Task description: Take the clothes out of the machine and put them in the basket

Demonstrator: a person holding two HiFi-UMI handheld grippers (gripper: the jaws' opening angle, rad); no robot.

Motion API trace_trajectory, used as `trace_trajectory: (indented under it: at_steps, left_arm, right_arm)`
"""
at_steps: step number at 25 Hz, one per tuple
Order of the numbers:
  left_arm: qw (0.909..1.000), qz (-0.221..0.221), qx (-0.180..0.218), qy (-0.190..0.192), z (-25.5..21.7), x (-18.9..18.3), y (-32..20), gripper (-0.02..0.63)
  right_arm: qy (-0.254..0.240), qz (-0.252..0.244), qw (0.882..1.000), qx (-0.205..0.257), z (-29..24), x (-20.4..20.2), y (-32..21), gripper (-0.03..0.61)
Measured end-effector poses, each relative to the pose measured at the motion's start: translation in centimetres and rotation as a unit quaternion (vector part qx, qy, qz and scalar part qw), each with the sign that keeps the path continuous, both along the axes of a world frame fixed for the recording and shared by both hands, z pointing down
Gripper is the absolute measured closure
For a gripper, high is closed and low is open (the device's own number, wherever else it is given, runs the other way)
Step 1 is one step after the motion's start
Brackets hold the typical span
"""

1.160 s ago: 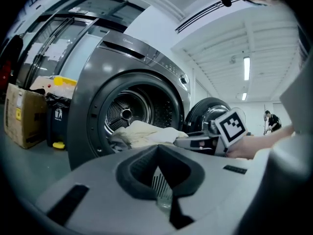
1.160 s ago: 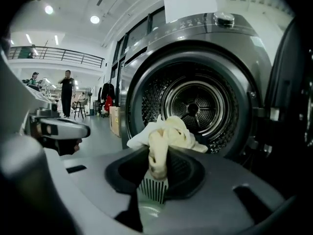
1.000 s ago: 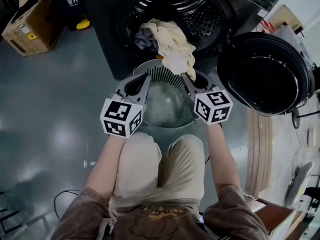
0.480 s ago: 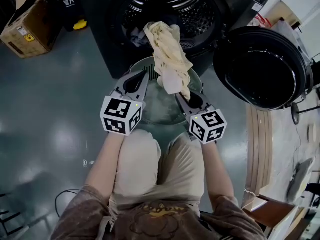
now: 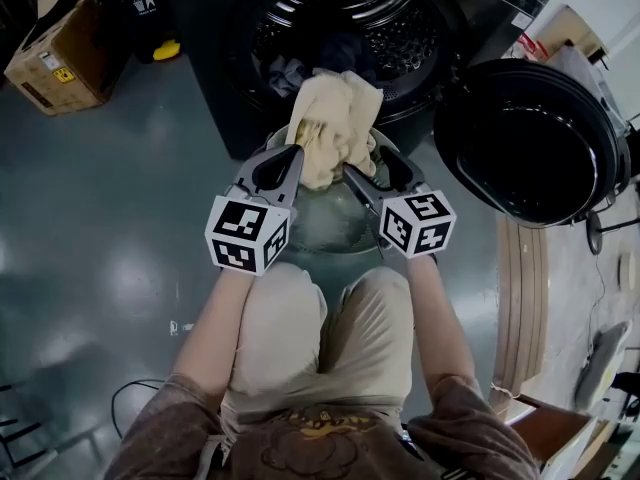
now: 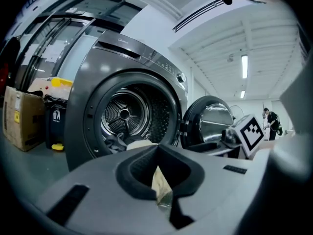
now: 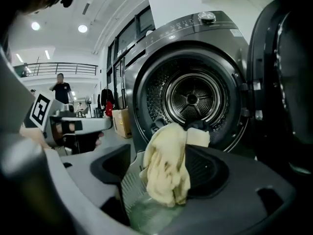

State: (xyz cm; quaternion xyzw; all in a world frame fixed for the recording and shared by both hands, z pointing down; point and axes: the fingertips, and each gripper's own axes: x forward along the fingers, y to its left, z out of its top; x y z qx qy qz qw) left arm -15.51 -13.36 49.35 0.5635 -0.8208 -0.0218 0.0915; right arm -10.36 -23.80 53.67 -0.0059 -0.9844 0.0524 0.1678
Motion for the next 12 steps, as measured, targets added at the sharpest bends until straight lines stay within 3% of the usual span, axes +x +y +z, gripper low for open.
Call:
trace_trajectory:
  at_steps: [12]
  left_arm:
    - [0.9998, 0.000, 0.002, 0.019, 0.6, -1.0, 0.5, 0.607]
  right_arm:
    - [0.031, 0.005, 0.998, 0.047, 0.8, -11.8, -5.4, 0.204]
